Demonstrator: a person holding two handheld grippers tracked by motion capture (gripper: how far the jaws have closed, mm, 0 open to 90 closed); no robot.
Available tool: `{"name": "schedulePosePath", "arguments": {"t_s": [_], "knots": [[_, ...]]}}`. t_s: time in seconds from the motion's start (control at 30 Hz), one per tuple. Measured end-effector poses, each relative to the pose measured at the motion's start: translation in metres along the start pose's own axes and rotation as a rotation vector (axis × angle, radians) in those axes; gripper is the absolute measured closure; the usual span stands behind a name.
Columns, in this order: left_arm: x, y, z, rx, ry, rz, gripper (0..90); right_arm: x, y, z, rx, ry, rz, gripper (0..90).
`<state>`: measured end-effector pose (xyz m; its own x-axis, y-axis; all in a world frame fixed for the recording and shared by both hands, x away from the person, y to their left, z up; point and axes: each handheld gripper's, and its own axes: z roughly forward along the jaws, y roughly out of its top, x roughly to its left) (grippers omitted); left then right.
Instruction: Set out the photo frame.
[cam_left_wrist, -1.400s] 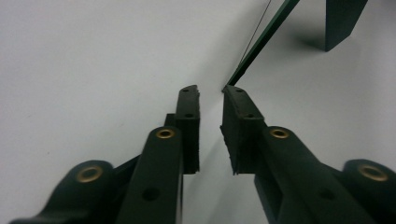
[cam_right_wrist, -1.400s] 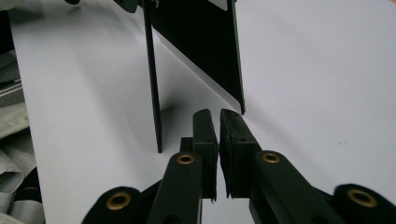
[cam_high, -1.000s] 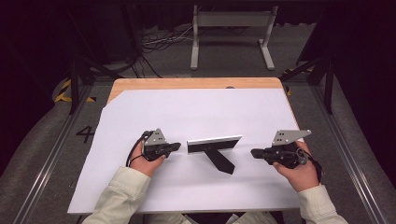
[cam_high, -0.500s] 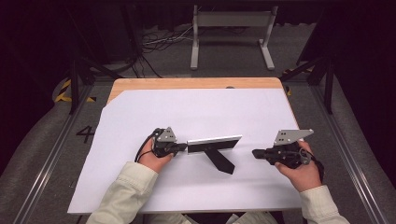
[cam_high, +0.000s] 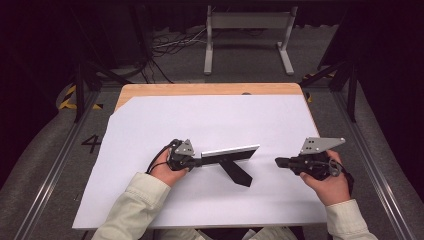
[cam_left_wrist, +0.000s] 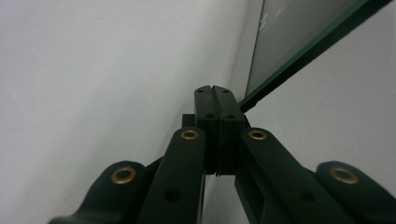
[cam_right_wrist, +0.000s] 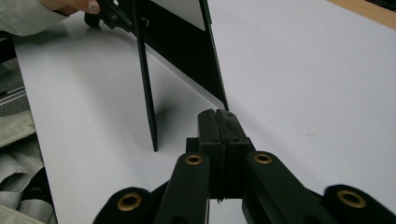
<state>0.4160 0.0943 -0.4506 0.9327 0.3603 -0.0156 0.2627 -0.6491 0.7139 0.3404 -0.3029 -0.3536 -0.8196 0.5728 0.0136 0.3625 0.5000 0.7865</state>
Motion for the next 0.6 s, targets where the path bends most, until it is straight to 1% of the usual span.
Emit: {"name": "schedulePosePath", "arguments": {"t_s": [0.07,0.1,0.13,0.17,0.27,0.4,0.43,0.47,0.5,0.6], "knots": [[-0.004,0.001,0.000,0.008,-0.027,0.007,90.0,-0.001,0.000,-0.003,-0.007,-0.005,0.003,89.6],[-0.004,0.002,-0.001,0.018,-0.037,0.025,90.0,-0.001,0.001,-0.004,-0.009,-0.006,0.003,89.6],[-0.005,0.002,-0.001,0.023,-0.048,0.027,90.0,-0.001,0.001,-0.005,-0.010,-0.008,0.003,89.6],[-0.007,0.003,-0.001,0.032,-0.061,0.036,90.0,-0.002,0.001,-0.005,-0.011,-0.008,0.004,89.6],[-0.011,0.005,-0.002,0.059,-0.088,0.055,90.0,-0.002,0.001,-0.010,-0.019,-0.016,0.005,89.7],[-0.016,0.008,-0.001,0.075,-0.118,0.079,90.0,-0.004,0.001,-0.017,-0.032,-0.029,0.008,89.7],[-0.018,0.008,-0.001,0.078,-0.129,0.080,90.0,-0.004,0.001,-0.018,-0.034,-0.032,0.009,89.7],[-0.019,0.009,0.000,0.081,-0.136,0.090,90.0,-0.005,0.001,-0.019,-0.035,-0.034,0.008,89.7],[-0.021,0.010,-0.001,0.094,-0.149,0.097,90.0,-0.005,0.001,-0.020,-0.036,-0.035,0.010,89.7],[-0.026,0.012,0.000,0.113,-0.179,0.108,90.0,-0.006,0.000,-0.023,-0.038,-0.041,0.014,89.7]]}}
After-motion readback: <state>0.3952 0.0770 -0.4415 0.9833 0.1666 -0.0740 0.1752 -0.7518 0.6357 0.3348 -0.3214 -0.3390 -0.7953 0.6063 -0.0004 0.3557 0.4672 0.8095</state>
